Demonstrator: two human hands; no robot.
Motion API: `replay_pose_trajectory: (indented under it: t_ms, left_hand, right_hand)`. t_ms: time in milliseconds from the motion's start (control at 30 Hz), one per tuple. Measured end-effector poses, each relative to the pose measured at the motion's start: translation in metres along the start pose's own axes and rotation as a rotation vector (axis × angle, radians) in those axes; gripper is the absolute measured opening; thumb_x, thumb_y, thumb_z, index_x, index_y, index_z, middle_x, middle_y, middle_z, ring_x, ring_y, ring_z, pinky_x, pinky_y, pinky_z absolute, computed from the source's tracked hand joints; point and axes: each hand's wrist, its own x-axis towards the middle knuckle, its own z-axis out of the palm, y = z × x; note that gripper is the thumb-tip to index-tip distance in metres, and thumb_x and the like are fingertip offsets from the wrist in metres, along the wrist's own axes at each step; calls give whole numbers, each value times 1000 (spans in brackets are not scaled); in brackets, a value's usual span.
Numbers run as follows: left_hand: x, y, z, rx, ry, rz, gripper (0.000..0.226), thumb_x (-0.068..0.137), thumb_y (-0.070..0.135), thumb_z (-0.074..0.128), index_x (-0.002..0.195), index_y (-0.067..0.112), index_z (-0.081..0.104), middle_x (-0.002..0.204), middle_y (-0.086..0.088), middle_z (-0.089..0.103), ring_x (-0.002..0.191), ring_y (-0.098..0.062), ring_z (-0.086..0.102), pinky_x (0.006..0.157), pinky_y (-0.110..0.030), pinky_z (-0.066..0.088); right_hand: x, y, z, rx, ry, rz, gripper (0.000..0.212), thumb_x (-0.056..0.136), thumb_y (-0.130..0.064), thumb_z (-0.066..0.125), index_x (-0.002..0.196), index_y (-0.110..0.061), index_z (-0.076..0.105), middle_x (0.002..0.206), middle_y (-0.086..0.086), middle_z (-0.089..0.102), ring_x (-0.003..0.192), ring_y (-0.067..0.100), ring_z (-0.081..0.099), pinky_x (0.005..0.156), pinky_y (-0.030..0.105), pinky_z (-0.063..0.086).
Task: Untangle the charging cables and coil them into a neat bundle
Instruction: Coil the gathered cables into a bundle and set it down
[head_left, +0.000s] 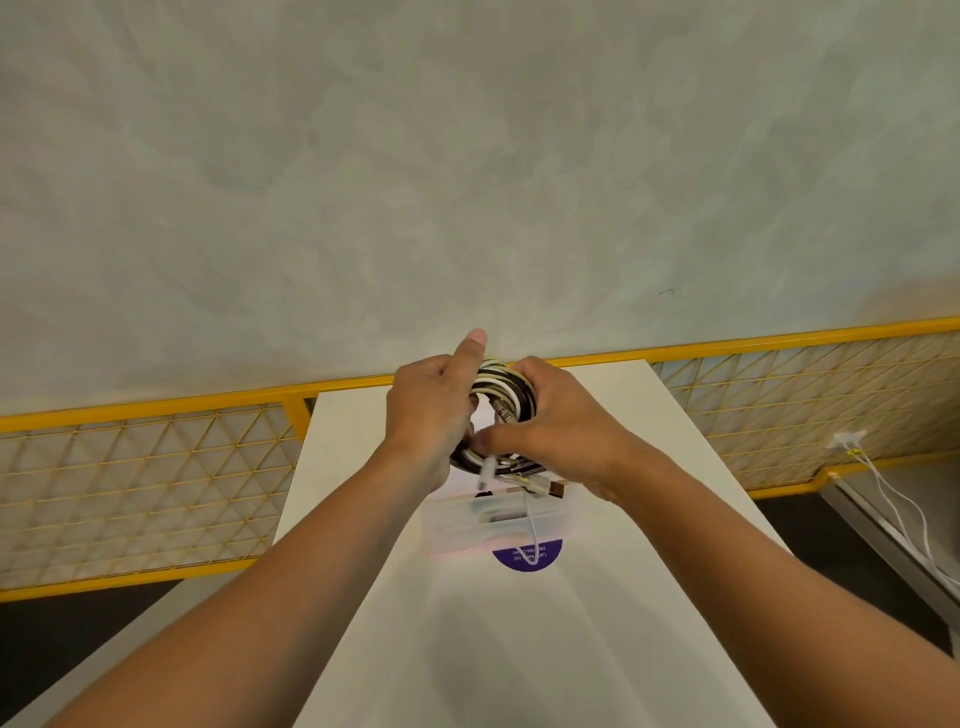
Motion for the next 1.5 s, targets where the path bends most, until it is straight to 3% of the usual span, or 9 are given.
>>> replay_pose_trajectory:
  t_ms: [100,233,467,667,833,1000,1200,1300,1500]
  left_hand:
    - [2,-3,3,-11,19,-25,66,88,56,65,38,20,41,40,5,36,44,-20,33,59,-36,36]
    - [7,-8,1,-24,57,-69,58,88,58,65,56,14,45,45,-1,45,43,-22,37,61,-36,40]
    - [3,-7,-6,-124,-176,-343,54,93,58,58,65,12,52,47,-1,45,47,-16,41,62,-32,42]
    - [3,-5,-11,-247,-278,-429,51,93,58,58,74,11,59,51,-2,48,46,-15,44,61,-28,44]
    - [2,-10,-16,-269,-406,-438,48,93,56,58,92,9,67,60,-3,55,51,-13,48,57,-23,47]
    - [4,-11,-20,-233,-491,-396,56,86,61,61,102,8,68,67,-4,59,54,-13,55,69,-30,57]
    - [1,-12,-10,-135,-396,-315,48,82,61,65,85,13,68,55,3,43,49,-11,39,57,-27,47]
    - [4,-18,-4,-132,-245,-294,51,83,62,66,88,11,67,52,4,45,49,-13,38,61,-30,44]
    - [4,-19,1,-134,-119,-292,53,81,62,69,84,9,63,63,-1,47,55,-16,40,59,-30,45]
  right_hand:
    - [3,3,6,-148,76,-23,43,74,-14,78,109,-21,54,94,1,64,85,17,65,79,41,59]
    - [1,9,5,-213,89,-98,44,79,-18,73,119,-26,57,100,-10,67,90,7,66,85,35,59]
    - [0,25,-4,-22,51,-213,80,82,-5,76,147,-40,45,115,-8,71,101,10,70,94,28,57]
    - [-1,23,-6,-48,99,-303,50,91,-8,68,135,-32,63,116,-14,72,108,4,67,99,30,55]
    - [2,23,-12,-37,42,-282,47,93,-8,65,133,-32,65,112,-13,74,105,6,69,97,28,54]
    - [3,25,-14,-10,-20,-246,43,93,-9,65,131,-30,67,110,-10,76,103,10,71,97,33,56]
    - [6,28,-13,-123,-27,-296,47,93,-12,69,134,-33,63,91,-14,75,71,3,63,72,15,49]
    - [9,36,-10,-292,227,-414,48,82,-25,82,127,-35,69,111,-10,68,95,4,61,77,6,41]
    - [10,34,-9,-394,315,-571,14,77,-16,86,90,-19,80,79,-6,66,68,11,60,63,15,45]
